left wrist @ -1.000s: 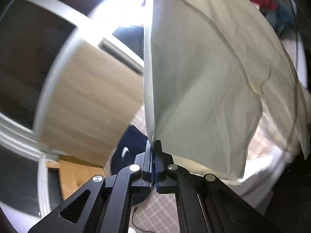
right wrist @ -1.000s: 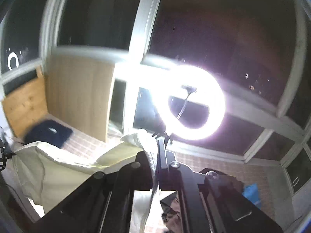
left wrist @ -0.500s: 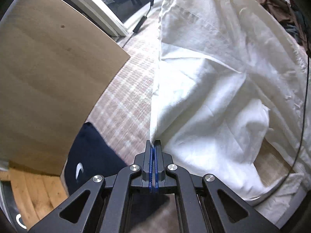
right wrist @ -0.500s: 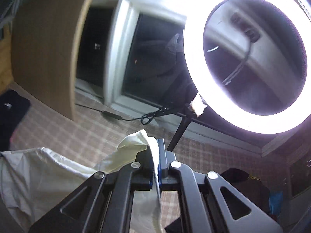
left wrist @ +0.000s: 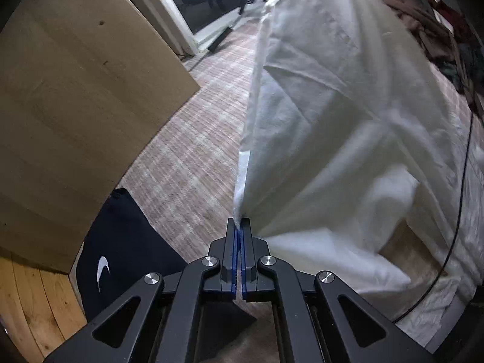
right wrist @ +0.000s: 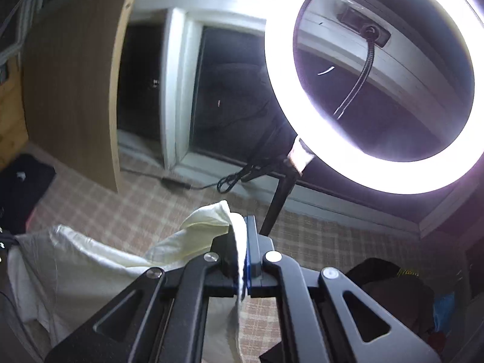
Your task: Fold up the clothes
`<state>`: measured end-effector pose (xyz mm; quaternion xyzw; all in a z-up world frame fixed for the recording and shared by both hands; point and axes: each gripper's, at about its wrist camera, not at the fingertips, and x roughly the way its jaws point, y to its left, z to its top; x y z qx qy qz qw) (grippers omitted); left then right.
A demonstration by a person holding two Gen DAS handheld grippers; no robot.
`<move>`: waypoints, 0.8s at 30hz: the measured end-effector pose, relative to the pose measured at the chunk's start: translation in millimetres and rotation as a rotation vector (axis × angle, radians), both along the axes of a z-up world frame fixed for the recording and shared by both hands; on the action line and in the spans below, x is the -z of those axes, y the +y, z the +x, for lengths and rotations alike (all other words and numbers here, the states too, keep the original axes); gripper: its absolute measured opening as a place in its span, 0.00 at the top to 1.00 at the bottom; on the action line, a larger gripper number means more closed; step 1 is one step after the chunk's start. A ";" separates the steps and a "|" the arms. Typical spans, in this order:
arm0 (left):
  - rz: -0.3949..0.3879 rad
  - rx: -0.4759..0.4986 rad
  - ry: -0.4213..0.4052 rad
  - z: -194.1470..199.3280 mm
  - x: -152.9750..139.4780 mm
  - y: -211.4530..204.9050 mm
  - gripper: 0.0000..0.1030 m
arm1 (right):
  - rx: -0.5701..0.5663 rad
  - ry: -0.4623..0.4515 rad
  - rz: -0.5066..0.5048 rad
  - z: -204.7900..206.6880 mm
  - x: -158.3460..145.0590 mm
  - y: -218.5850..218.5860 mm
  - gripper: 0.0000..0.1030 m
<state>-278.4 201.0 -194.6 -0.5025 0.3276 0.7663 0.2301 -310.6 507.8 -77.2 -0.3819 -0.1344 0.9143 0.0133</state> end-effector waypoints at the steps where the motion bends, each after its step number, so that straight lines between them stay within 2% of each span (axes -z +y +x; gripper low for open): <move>1: -0.002 -0.002 -0.006 -4.2 4.6 1.9 0.99 | 0.000 0.016 0.037 -5.8 0.7 -4.8 0.98; 3: -0.006 -0.006 -0.018 -12.7 13.9 5.8 0.99 | -0.010 0.020 0.104 -24.3 16.6 -18.1 0.98; 5: -0.010 -0.010 -0.029 -21.1 23.2 9.7 0.99 | -0.004 -0.031 0.153 -49.6 53.2 -29.0 0.97; 7: -0.013 -0.014 -0.041 -29.5 32.4 13.5 0.98 | 0.007 -0.155 0.181 -71.2 96.1 -33.8 0.96; 9: 0.001 -0.032 -0.056 -31.2 33.1 12.1 0.94 | 0.014 -0.264 0.179 -78.6 123.5 -32.9 0.90; 10: 0.017 -0.045 -0.059 -32.8 29.1 8.4 0.93 | 0.011 -0.296 0.175 -76.4 129.0 -31.2 0.81; 11: 0.033 -0.051 -0.060 -33.5 24.7 4.6 0.93 | 0.008 -0.328 0.171 -74.3 134.5 -29.5 0.61; 13: 0.056 -0.064 -0.045 -29.7 10.7 -2.7 0.88 | 0.003 -0.358 0.107 -64.5 127.8 -20.4 0.41; 16: 0.060 -0.080 -0.005 -11.7 -12.3 -15.7 0.84 | 0.034 -0.338 0.028 -40.3 97.6 -4.3 0.41; 19: 0.050 -0.092 0.024 10.5 -28.5 -30.7 0.84 | 0.027 -0.299 0.028 -11.5 67.7 3.5 0.41; 21: 0.057 -0.140 0.029 23.3 -35.7 -42.4 0.84 | 0.017 -0.273 0.002 12.3 50.1 7.9 0.41; 24: 0.124 -0.192 0.008 59.7 -46.6 -52.2 0.85 | -0.017 -0.251 -0.152 58.7 30.0 16.0 0.41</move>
